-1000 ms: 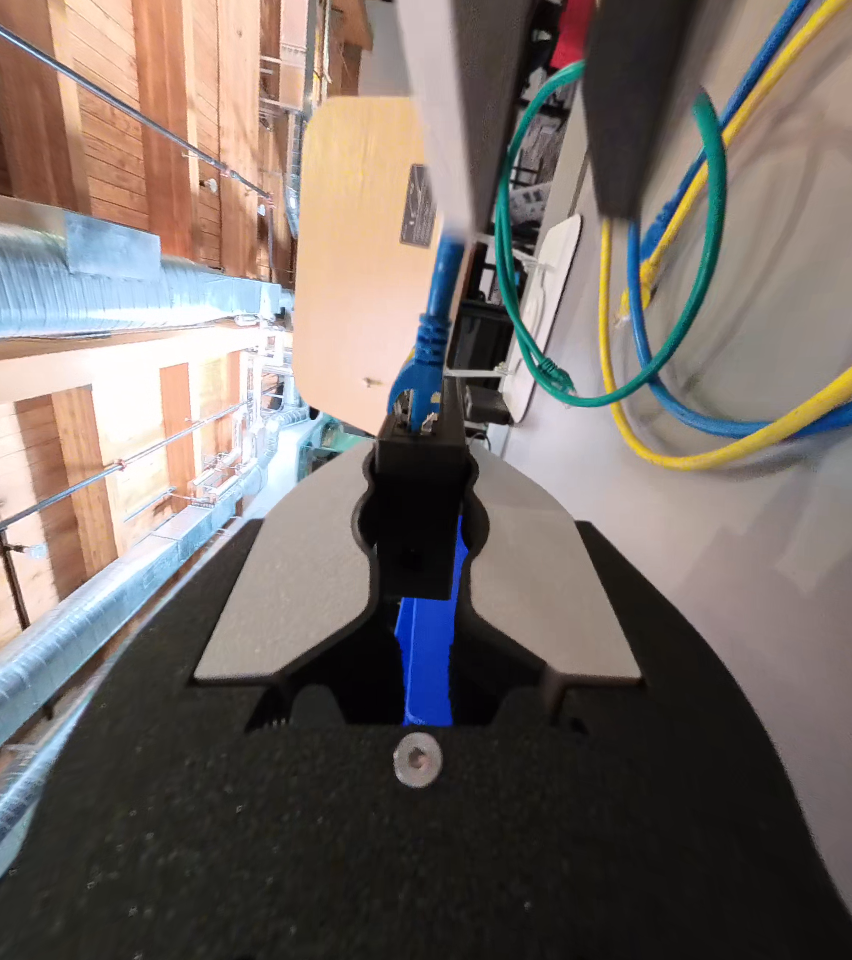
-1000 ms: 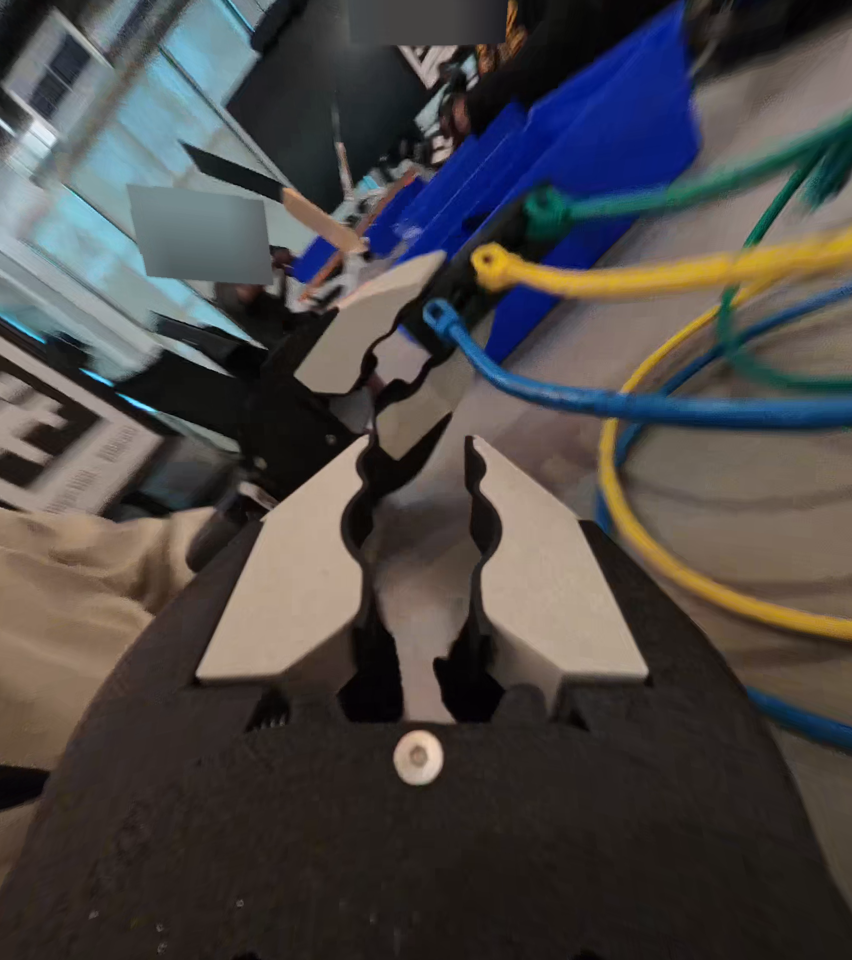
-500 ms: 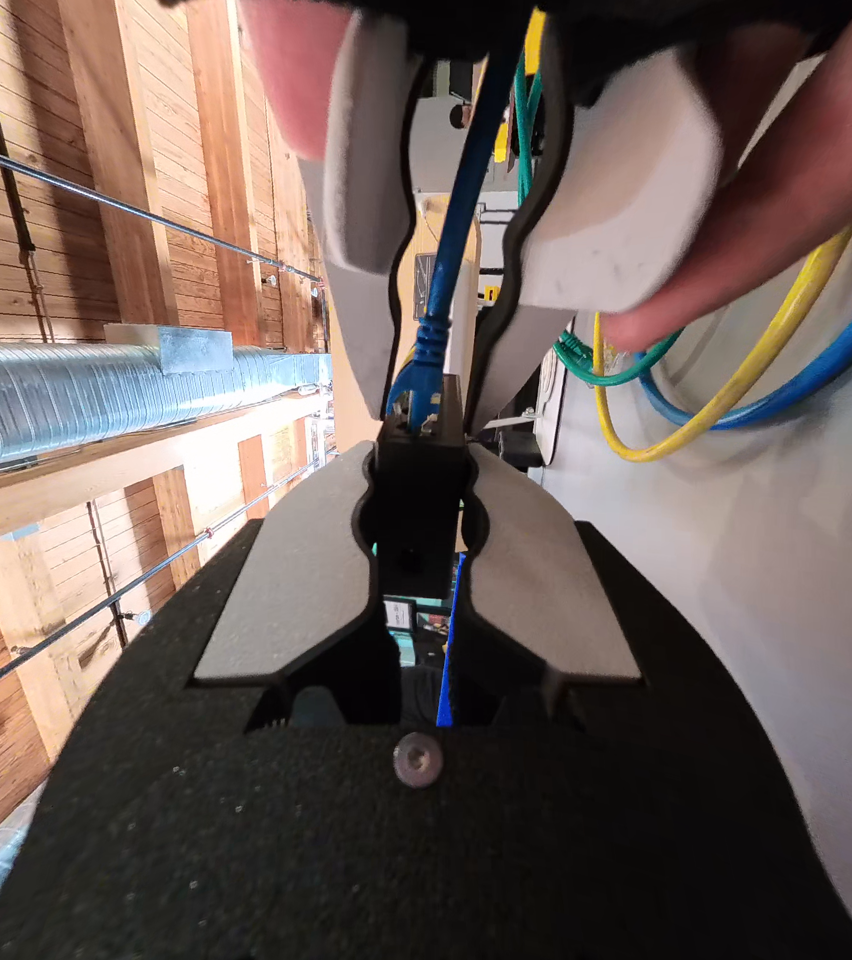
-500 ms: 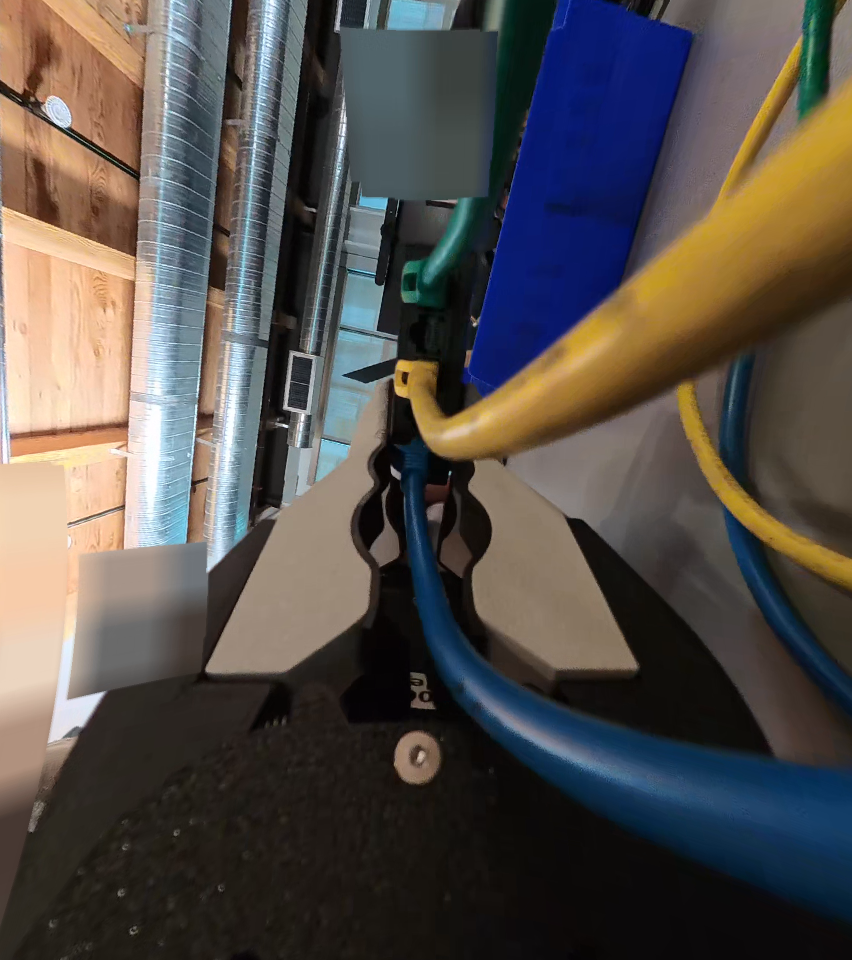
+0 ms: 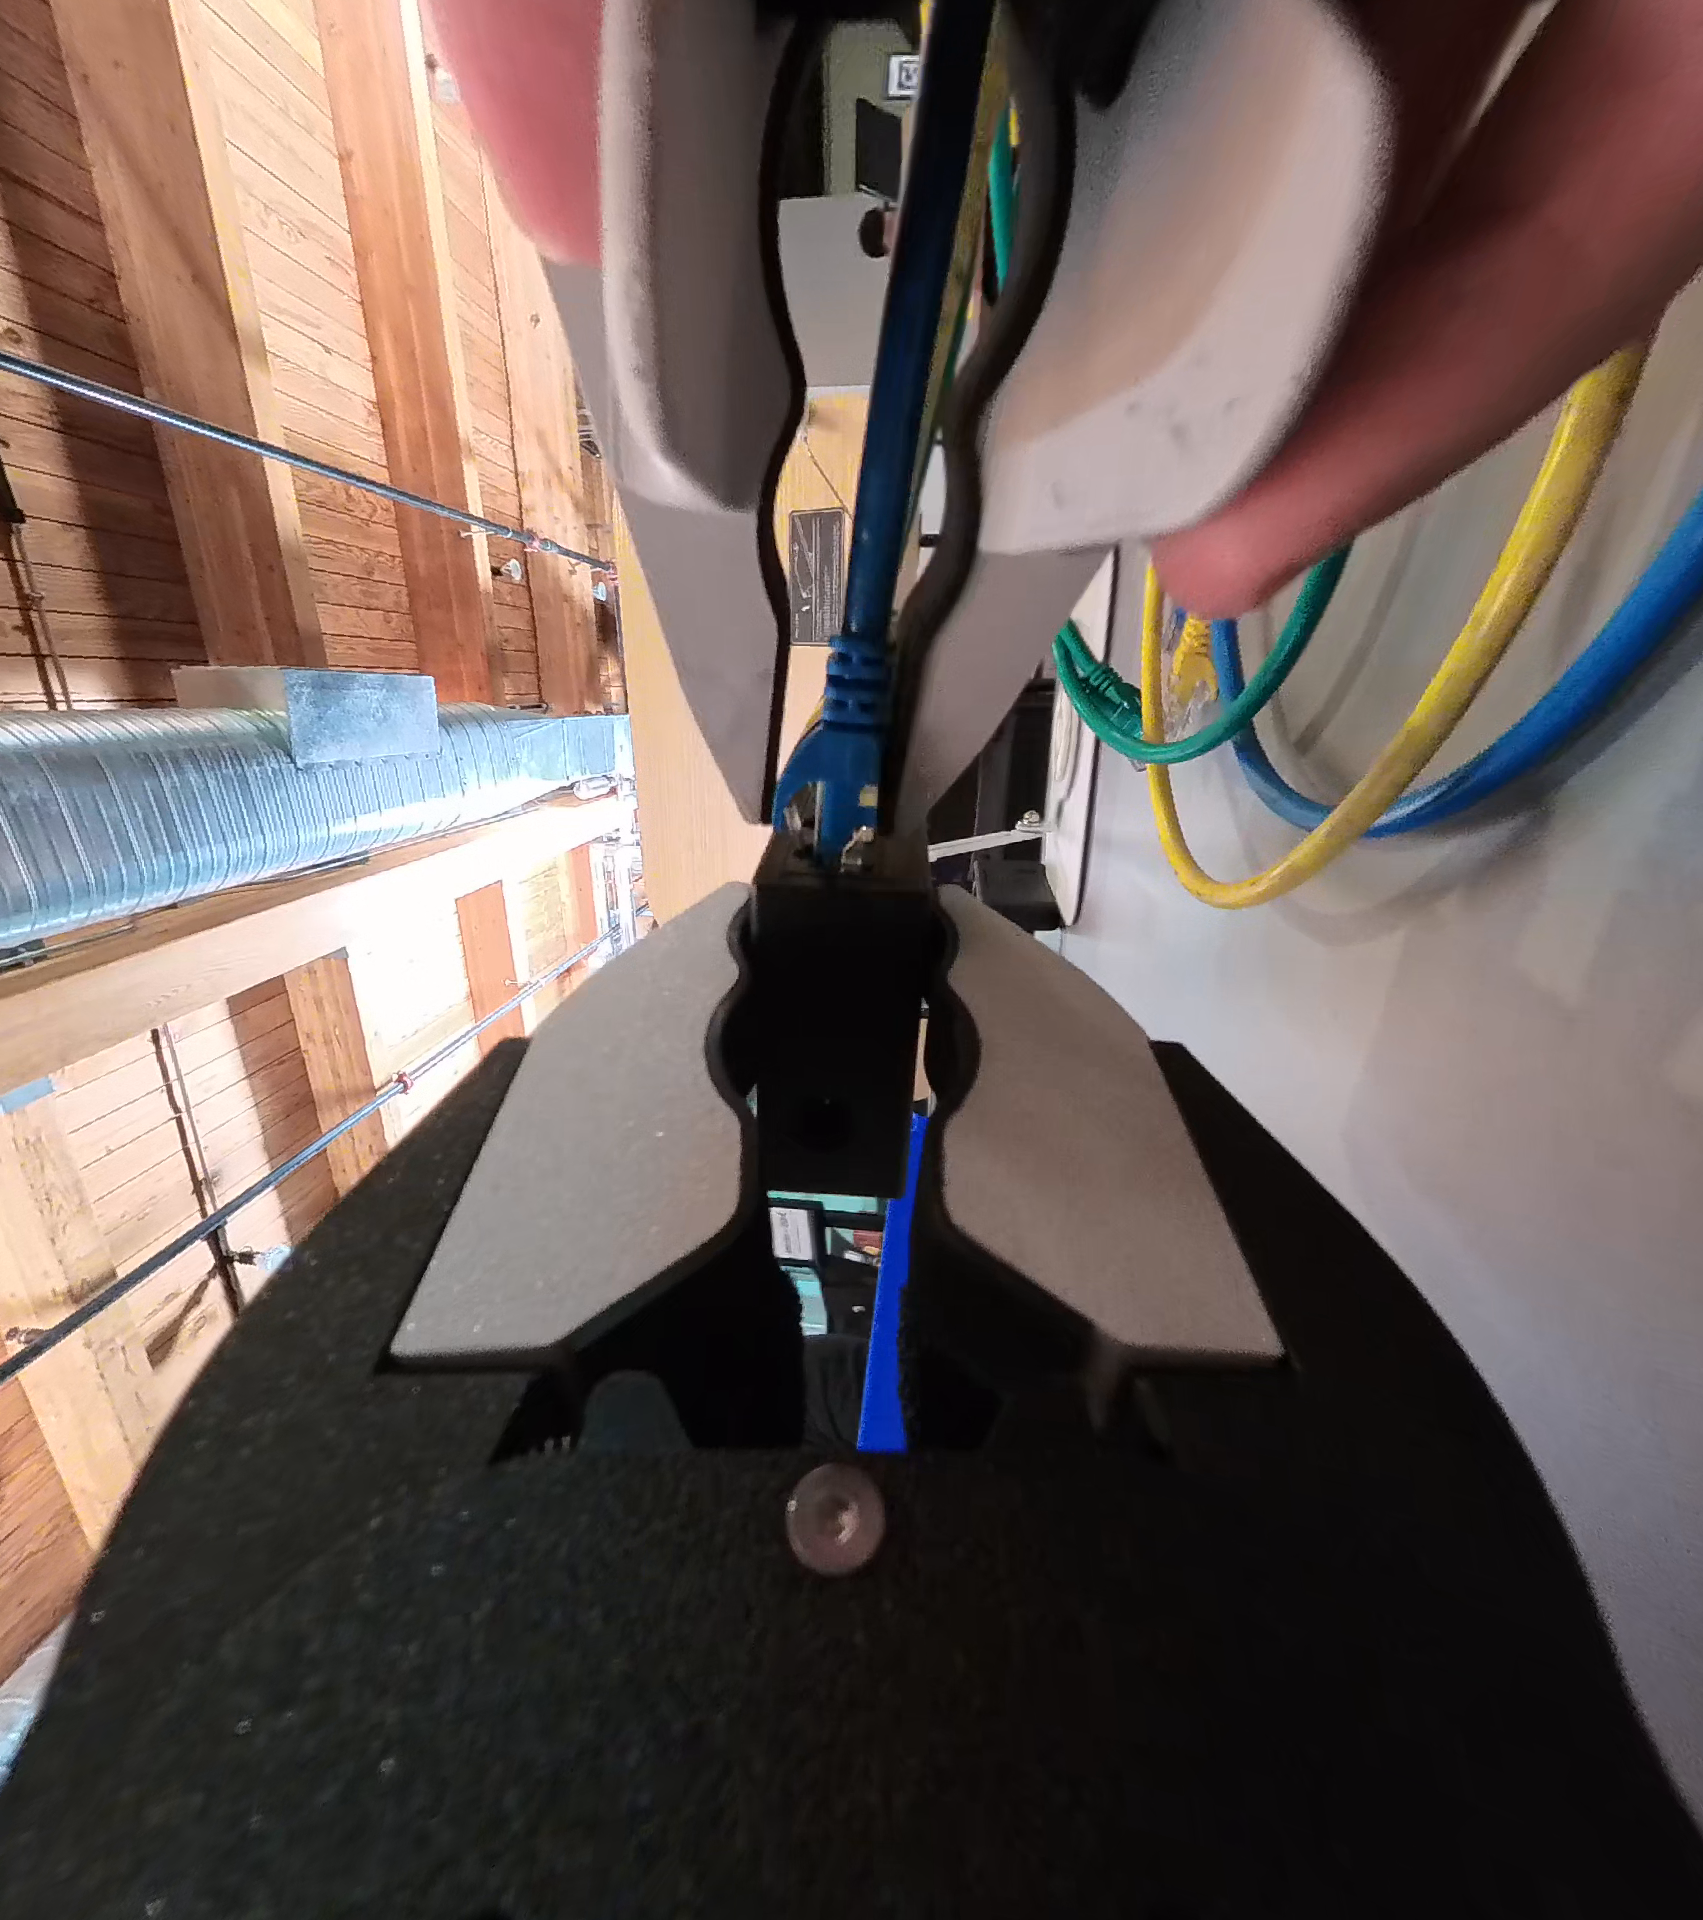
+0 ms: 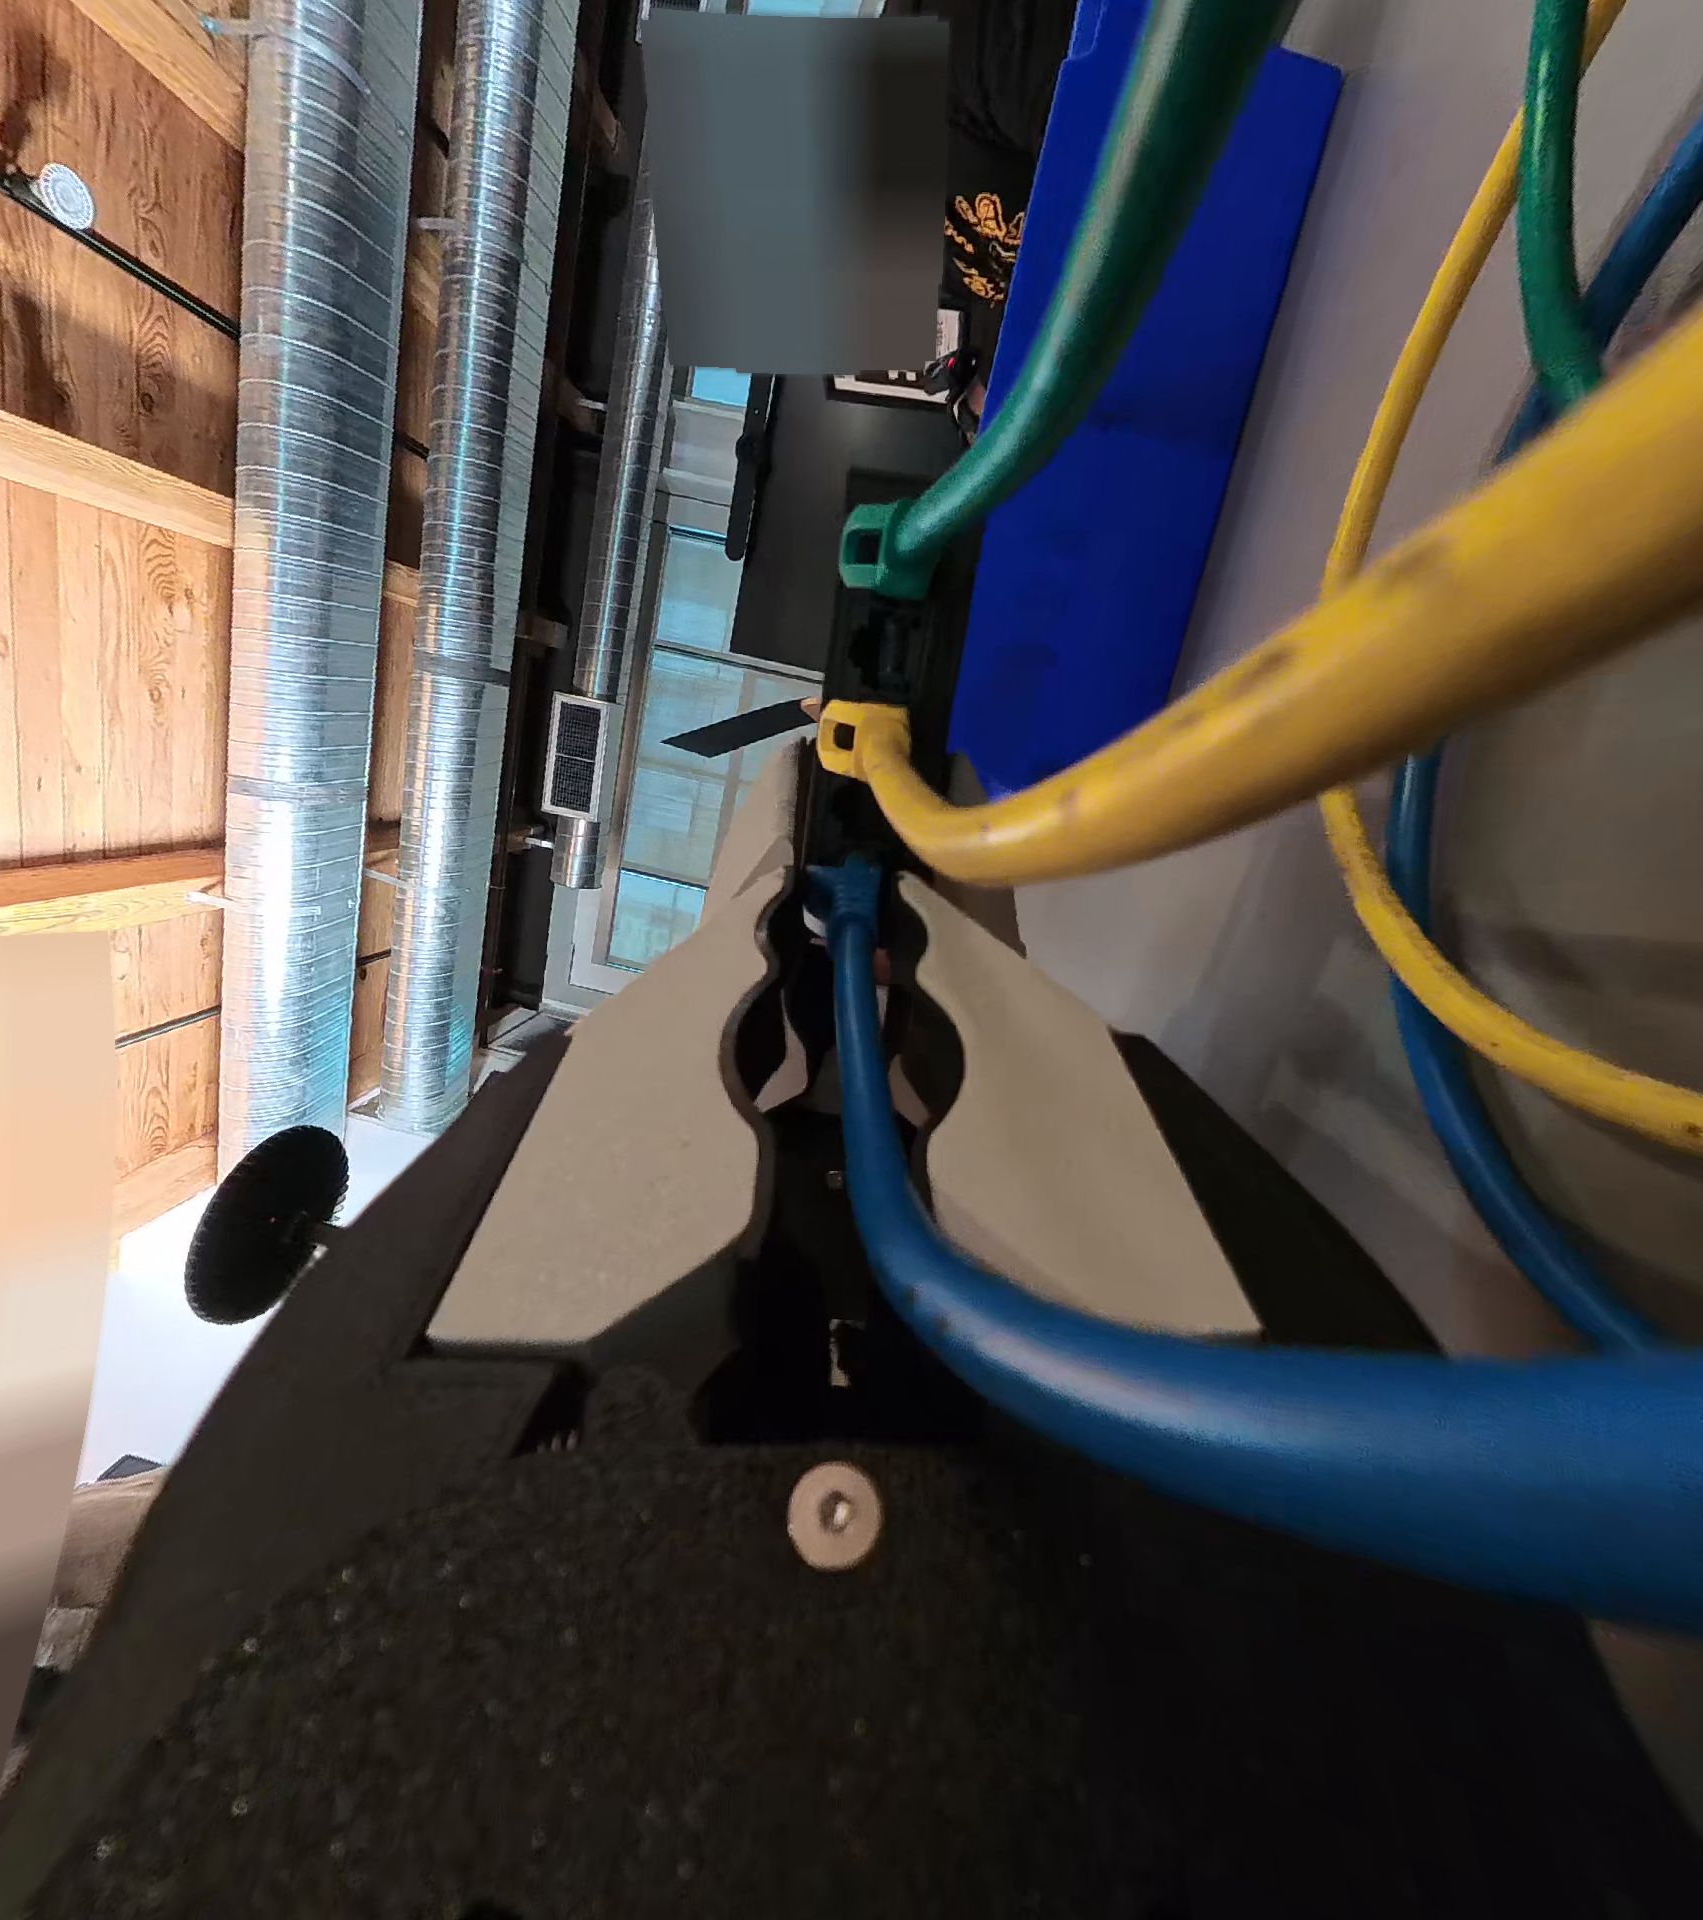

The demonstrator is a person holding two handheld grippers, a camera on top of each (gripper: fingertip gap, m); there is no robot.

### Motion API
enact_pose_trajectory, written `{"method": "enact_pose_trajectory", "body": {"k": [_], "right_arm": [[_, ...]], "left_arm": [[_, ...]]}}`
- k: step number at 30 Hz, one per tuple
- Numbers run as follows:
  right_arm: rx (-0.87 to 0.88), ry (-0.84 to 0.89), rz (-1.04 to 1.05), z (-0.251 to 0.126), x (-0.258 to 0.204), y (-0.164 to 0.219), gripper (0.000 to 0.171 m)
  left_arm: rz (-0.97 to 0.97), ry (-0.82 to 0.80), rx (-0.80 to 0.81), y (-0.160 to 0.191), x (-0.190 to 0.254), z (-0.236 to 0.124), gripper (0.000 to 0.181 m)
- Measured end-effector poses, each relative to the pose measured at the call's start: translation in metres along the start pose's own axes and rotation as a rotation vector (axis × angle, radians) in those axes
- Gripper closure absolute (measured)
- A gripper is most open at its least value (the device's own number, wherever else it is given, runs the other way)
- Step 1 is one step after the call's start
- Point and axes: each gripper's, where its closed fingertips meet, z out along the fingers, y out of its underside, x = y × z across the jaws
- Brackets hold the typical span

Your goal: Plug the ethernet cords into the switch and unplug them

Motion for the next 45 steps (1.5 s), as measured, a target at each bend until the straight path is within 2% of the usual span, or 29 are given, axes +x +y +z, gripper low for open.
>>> {"method": "enact_pose_trajectory", "body": {"k": [9, 18, 30, 36, 39, 42, 45], "right_arm": [[0.001, 0.01, 0.015, 0.0, 0.005, 0.0, 0.157], [-0.029, 0.105, -0.151, -0.003, 0.012, 0.0, 0.158], [-0.037, 0.087, -0.155, -0.013, 0.007, -0.003, 0.16], [0.012, 0.116, -0.197, -0.011, 0.01, -0.007, 0.157], [-0.029, 0.168, -0.393, -0.009, -0.001, -0.003, 0.157], [-0.213, 0.297, -0.735, -0.022, 0.001, 0.009, 0.153], [-0.391, 0.367, -1.086, -0.044, -0.009, 0.013, 0.151]], "left_arm": [[0.027, 0.009, 0.004, -0.001, 0.005, 0.002, 0.154], [0.074, 0.016, -0.032, -0.004, 0.009, 0.002, 0.155], [-0.012, 0.061, 0.06, -0.013, 0.009, 0.003, 0.154], [-0.079, 0.104, -0.001, -0.011, 0.016, 0.008, 0.154], [-0.275, 0.171, 0.005, -0.01, 0.011, 0.008, 0.154], [-0.434, 0.257, 0.03, 0.0, 0.009, 0.008, 0.154], [-0.494, 0.396, 0.086, 0.007, 0.015, 0.001, 0.154]]}}
